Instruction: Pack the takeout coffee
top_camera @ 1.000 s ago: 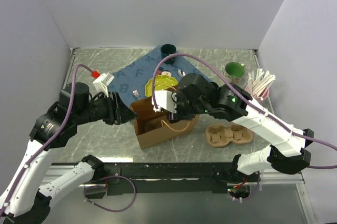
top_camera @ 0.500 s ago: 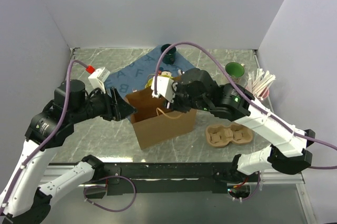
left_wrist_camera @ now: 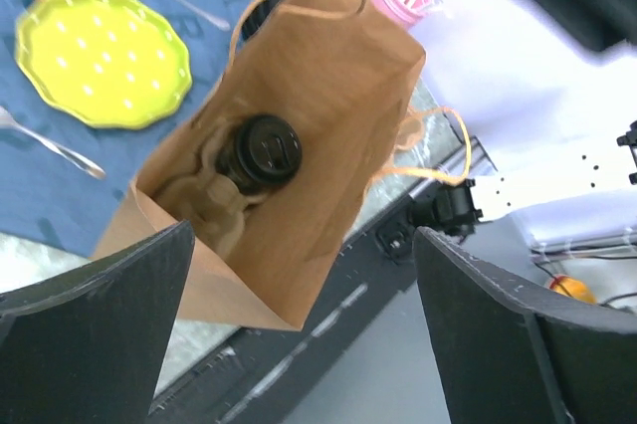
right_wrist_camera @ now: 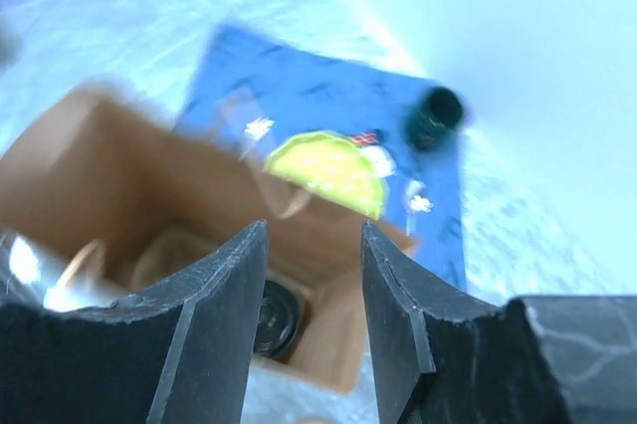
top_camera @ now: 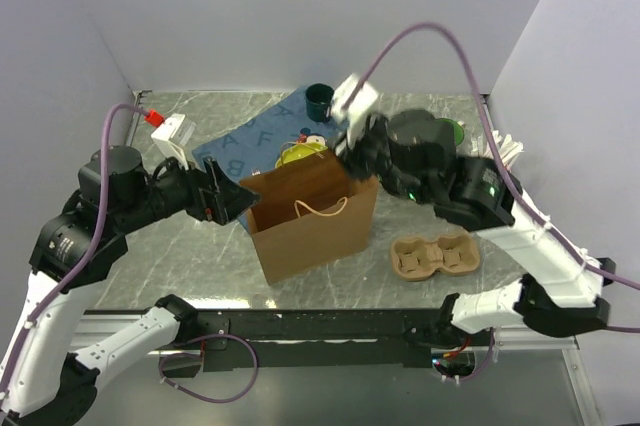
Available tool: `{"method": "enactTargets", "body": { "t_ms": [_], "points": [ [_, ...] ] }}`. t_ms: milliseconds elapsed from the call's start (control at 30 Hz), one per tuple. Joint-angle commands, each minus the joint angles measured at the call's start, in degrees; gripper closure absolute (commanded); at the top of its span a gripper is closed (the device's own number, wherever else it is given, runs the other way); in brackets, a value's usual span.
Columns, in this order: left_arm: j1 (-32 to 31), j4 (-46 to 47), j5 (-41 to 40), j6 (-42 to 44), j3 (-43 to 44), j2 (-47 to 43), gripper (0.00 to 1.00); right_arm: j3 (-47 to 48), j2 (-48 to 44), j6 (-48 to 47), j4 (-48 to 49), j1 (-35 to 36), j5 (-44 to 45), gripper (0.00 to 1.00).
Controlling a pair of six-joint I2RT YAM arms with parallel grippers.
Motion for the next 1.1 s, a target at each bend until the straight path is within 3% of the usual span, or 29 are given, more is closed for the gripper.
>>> {"method": "enactTargets", "body": {
  "t_ms": [0,133,400,733,1067],
  "points": [
    [-0.26,1.54,-2.63,5.45,5.29,1.40,0.03,11.22,6.87,13.59,-5.81,-7.04,16.64,0.50],
    [-0.26,2.06,-4.65,7.57,5.83,0.88,0.03,17.65,10.39,27.91,-19.18,-18.64,21.48,0.51],
    [-0.34,4.96,-1.24,7.39,2.14,-3.43,0.03,3.69,7.49,36.55,-25.78,-43.33,16.04,0.52],
    [-2.71,5.31,-3.77,8.18,2.40,-4.83,0.03,-12.21,3.81,34.00,-30.88,-58.39,12.43,0.53],
    [-5.70,3.12,-9.22,10.64,3.54,-4.83,0.03,-19.88,2.82,29.34,-21.30,-60.32,10.23,0.54]
  ]
}}
